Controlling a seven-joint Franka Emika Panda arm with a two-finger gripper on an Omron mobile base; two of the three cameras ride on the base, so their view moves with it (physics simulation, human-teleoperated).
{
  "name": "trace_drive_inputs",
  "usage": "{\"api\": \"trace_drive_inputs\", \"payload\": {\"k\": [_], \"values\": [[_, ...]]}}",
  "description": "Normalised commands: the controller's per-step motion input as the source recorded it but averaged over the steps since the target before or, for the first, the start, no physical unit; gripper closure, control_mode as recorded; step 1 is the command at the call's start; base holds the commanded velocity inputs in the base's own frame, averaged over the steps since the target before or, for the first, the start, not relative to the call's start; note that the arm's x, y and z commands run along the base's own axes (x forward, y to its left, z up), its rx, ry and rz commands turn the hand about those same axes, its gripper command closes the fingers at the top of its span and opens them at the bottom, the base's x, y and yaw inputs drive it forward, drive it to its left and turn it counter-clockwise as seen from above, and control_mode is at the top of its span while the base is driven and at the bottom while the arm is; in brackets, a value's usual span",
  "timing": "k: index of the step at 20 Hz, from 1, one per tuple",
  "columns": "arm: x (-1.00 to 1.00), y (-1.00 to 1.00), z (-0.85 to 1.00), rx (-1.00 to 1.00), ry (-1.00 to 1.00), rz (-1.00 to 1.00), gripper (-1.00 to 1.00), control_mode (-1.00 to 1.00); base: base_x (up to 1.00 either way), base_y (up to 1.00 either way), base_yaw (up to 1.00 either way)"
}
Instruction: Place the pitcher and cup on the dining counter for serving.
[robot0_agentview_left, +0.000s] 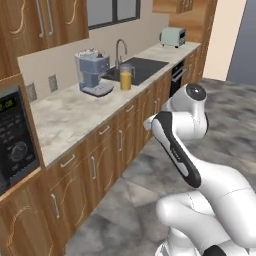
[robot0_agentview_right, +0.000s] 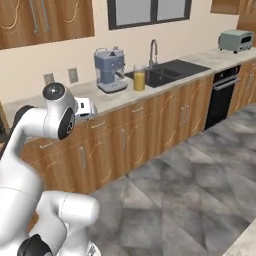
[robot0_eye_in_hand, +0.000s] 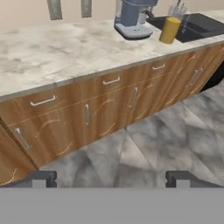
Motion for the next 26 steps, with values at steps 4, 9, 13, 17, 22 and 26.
{"api": "trace_drive_inputs", "payload": {"k": [4, 9, 13, 17, 22, 26], "values": [[0.0, 0.0, 0.0, 0.0, 0.0, 0.0, -1.0, 1.0, 1.0, -0.33, -0.07], [0.0, 0.0, 0.0, 0.0, 0.0, 0.0, -1.0, 1.0, 1.0, -0.26, -0.03], [0.0, 0.0, 0.0, 0.0, 0.0, 0.0, -1.0, 1.0, 1.0, -0.26, 0.0], [0.0, 0.0, 0.0, 0.0, 0.0, 0.0, -1.0, 1.0, 1.0, -0.23, 0.0], [0.0, 0.0, 0.0, 0.0, 0.0, 0.0, -1.0, 1.0, 1.0, -0.28, 0.0], [0.0, 0.0, 0.0, 0.0, 0.0, 0.0, -1.0, 1.0, 1.0, -0.2, 0.2]]}}
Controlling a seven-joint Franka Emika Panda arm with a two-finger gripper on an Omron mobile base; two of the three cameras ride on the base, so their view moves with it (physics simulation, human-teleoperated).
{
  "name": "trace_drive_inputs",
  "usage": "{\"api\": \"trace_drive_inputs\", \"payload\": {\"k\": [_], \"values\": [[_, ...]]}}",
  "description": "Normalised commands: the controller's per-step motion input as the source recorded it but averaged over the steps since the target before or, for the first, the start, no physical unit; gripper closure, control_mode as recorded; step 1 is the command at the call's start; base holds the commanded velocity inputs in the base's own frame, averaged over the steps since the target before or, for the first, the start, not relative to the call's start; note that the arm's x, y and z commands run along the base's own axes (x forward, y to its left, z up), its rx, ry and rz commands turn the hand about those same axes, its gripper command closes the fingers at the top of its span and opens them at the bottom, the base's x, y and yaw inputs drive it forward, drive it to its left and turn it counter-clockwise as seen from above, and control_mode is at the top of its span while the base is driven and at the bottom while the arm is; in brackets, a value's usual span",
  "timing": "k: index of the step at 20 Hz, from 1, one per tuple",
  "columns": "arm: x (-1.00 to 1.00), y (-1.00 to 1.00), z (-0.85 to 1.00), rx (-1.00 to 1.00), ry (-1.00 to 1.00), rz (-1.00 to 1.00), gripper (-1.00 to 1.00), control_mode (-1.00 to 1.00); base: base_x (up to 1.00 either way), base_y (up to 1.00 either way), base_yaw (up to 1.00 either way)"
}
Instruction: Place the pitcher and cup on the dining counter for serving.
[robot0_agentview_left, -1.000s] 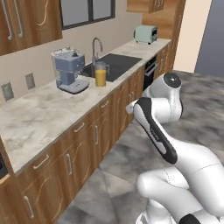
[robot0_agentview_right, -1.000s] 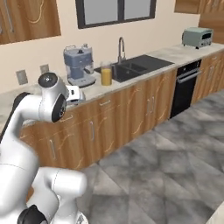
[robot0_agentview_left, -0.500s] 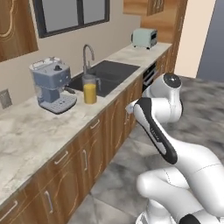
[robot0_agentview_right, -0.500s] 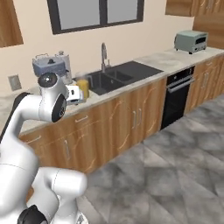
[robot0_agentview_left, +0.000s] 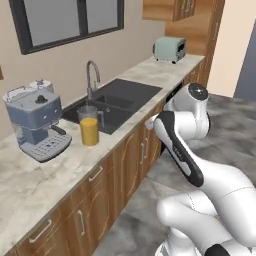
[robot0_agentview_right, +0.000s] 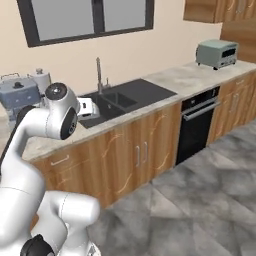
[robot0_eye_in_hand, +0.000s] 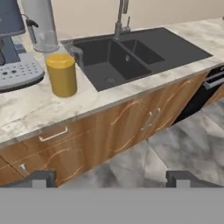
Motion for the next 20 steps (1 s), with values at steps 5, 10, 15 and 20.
{"api": "trace_drive_inputs", "payload": {"k": [5, 10, 15, 20], "values": [[0.0, 0.0, 0.0, 0.0, 0.0, 0.0, -1.0, 1.0, 1.0, -0.31, 0.28], [0.0, 0.0, 0.0, 0.0, 0.0, 0.0, -1.0, 1.0, 0.91, -0.24, 0.42], [0.0, 0.0, 0.0, 0.0, 0.0, 0.0, -1.0, 1.0, 0.46, -0.19, 0.74], [0.0, 0.0, 0.0, 0.0, 0.0, 0.0, -1.0, 1.0, 0.28, -0.42, 0.79]]}}
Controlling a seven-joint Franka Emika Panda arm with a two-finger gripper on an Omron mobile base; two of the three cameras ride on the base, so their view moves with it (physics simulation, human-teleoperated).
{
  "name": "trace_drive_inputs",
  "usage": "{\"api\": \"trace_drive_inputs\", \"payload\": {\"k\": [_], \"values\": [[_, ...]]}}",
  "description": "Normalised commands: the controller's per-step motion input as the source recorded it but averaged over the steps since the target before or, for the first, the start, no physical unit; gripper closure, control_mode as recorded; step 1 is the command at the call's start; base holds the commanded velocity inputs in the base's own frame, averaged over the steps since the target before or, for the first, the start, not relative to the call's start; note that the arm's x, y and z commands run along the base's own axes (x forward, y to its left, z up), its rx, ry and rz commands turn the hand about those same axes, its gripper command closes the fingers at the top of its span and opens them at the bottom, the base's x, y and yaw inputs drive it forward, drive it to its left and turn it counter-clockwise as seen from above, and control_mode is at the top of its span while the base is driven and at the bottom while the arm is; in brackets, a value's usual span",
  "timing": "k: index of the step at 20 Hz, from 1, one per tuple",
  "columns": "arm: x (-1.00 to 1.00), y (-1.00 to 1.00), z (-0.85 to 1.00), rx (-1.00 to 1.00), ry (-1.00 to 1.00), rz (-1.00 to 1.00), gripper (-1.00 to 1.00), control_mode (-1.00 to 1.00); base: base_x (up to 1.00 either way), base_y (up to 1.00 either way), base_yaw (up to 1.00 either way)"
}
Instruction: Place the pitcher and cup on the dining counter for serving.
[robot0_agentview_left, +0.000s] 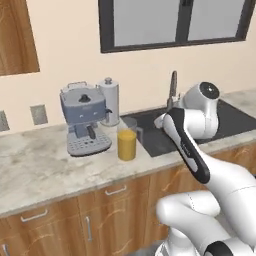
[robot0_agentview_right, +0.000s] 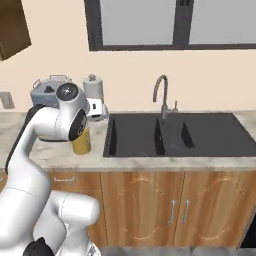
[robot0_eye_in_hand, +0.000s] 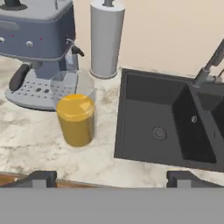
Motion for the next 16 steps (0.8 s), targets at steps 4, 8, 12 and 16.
{"api": "trace_drive_inputs", "payload": {"k": [4, 8, 12, 16], "values": [[0.0, 0.0, 0.0, 0.0, 0.0, 0.0, -1.0, 1.0, 0.24, -0.47, 0.79], [0.0, 0.0, 0.0, 0.0, 0.0, 0.0, -1.0, 1.0, 0.22, -0.56, 0.72], [0.0, 0.0, 0.0, 0.0, 0.0, 0.0, -1.0, 1.0, 0.54, -0.82, 0.5], [0.0, 0.0, 0.0, 0.0, 0.0, 0.0, -1.0, 1.0, 0.23, -0.69, 0.39]]}}
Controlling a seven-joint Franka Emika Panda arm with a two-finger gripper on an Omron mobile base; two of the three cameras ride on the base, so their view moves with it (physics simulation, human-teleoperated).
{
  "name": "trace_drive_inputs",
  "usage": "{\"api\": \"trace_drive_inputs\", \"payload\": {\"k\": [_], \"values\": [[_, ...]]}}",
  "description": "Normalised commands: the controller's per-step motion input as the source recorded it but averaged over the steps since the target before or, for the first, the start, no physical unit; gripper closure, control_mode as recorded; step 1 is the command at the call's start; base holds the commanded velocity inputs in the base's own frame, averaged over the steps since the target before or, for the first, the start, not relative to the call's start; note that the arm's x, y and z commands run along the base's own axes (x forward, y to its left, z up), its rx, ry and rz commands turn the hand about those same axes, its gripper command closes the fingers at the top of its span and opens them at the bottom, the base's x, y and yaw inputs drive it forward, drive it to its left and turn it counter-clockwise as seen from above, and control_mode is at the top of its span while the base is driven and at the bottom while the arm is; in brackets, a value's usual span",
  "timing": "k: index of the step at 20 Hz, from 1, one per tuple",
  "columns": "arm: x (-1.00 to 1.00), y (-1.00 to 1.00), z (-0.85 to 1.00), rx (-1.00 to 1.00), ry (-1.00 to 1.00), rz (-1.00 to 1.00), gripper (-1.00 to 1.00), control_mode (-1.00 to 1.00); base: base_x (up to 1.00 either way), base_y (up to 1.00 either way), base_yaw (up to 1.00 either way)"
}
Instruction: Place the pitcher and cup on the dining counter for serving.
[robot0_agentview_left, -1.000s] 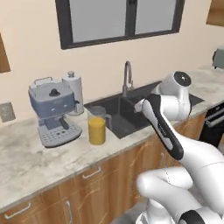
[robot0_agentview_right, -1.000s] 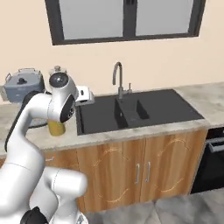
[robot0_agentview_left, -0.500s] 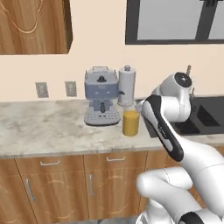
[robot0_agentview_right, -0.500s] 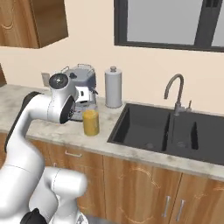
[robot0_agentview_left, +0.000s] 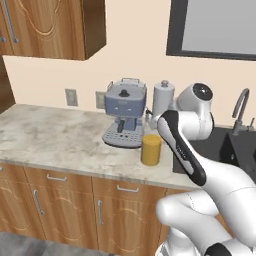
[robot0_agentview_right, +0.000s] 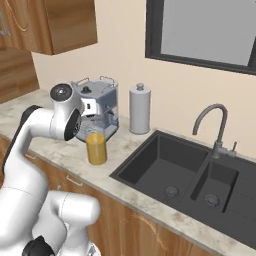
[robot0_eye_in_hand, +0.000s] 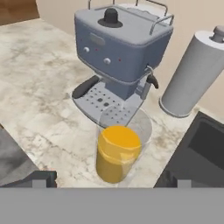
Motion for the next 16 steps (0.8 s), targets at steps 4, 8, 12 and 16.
{"api": "trace_drive_inputs", "payload": {"k": [4, 8, 12, 16], "values": [[0.0, 0.0, 0.0, 0.0, 0.0, 0.0, -1.0, 1.0, 0.05, 0.0, 0.0], [0.0, 0.0, -0.08, 0.0, 0.03, 0.0, -1.0, -1.0, 0.0, 0.0, 0.0], [0.0, 0.0, -0.41, 0.0, 0.17, -0.07, -1.0, -1.0, 0.0, 0.0, 0.0], [0.0, -0.06, -0.43, 0.05, 0.2, -0.05, -1.0, -1.0, 0.0, 0.0, 0.0]]}}
